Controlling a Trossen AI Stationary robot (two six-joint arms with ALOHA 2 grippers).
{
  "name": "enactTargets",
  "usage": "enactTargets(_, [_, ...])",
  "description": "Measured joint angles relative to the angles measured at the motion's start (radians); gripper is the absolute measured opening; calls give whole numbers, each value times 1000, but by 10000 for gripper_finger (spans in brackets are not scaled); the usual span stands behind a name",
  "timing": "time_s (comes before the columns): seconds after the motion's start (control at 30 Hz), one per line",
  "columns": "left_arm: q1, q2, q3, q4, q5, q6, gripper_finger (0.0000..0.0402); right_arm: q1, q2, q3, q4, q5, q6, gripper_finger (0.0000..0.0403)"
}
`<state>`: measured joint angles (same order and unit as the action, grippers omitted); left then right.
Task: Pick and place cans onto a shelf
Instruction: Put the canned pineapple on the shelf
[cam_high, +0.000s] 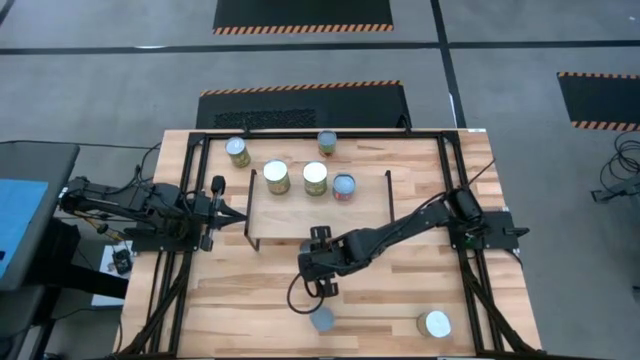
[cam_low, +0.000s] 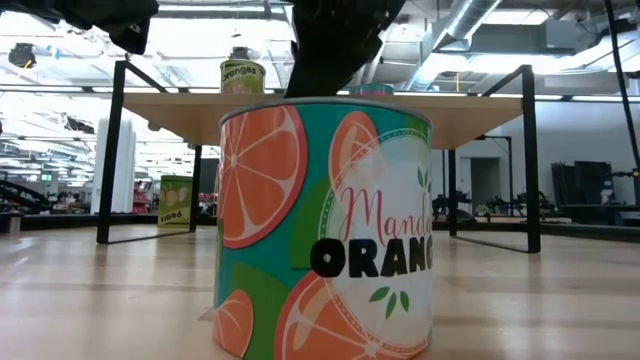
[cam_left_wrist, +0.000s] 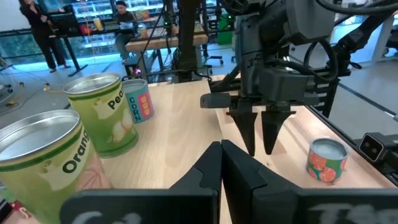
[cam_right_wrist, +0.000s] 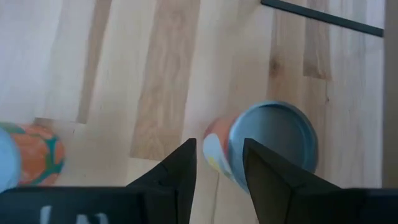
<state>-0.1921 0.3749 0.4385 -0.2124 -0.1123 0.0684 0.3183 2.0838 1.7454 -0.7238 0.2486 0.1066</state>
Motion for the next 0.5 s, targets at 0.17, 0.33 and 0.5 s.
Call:
enactTargets(0.17, [0,0,0,0,0,0,0,-2,0,0,-2,9,2,157])
enactTargets(0.33, [0,0,0,0,0,-1,0,-6,0,0,-2,13,1,150])
enactTargets(0.5, [0,0,0,0,0,-1,0,-7,0,0,-2,12,1,142])
